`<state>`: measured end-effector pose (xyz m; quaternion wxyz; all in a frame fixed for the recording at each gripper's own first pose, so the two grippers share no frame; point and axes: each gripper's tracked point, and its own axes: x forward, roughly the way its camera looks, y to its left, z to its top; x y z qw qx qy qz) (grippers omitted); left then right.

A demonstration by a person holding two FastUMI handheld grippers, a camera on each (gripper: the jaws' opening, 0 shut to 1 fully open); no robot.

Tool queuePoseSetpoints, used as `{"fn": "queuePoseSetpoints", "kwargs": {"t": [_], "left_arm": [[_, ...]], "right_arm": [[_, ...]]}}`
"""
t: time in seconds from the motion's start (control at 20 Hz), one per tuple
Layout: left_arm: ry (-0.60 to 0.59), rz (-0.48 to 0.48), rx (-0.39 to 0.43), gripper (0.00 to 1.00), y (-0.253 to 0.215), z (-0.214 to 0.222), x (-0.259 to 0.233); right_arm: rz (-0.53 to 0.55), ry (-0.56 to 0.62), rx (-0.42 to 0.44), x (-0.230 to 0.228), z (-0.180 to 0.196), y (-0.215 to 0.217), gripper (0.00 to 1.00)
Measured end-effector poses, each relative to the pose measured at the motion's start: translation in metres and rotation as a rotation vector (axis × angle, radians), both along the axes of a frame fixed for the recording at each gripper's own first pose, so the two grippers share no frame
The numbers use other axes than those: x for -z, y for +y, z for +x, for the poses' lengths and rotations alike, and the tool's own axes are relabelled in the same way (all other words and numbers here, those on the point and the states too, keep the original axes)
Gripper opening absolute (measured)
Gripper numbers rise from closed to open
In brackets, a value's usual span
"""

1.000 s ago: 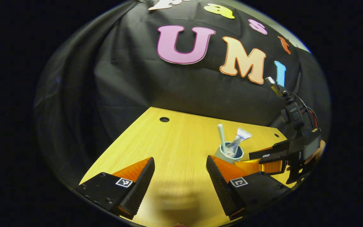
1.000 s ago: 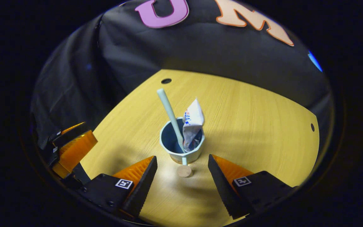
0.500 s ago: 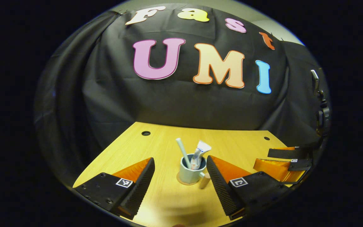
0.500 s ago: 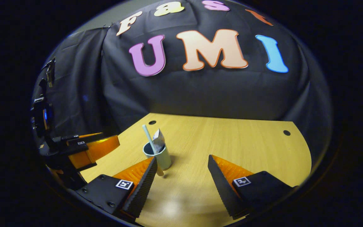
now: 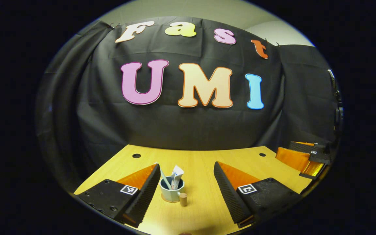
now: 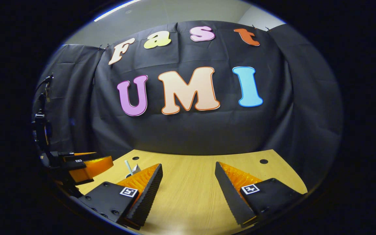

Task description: Put the toothbrush and toothpaste on the desktop into the cup, then pick up the cup and place it on the coaster on the desktop.

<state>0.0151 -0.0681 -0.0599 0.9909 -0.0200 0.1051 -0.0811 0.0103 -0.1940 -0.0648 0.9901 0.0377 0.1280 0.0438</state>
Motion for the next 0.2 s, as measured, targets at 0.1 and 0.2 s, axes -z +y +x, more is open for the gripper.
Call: {"fn": "queuePoseSetpoints", "kwargs": {"t": [0.1, 0.2], "left_arm": [[-0.016, -0.002, 0.002, 0.95, -0.002, 0.002, -0.008], [-0.031, -0.005, 0.003, 0.95, -0.003, 0.004, -0.015]], "right_arm": [[-0.003, -0.029, 0.015, -0.014, 0.002, -0.009, 0.99], [-0.004, -0.067, 0.035, -0.030, 0.005, -0.018, 0.99]]}}
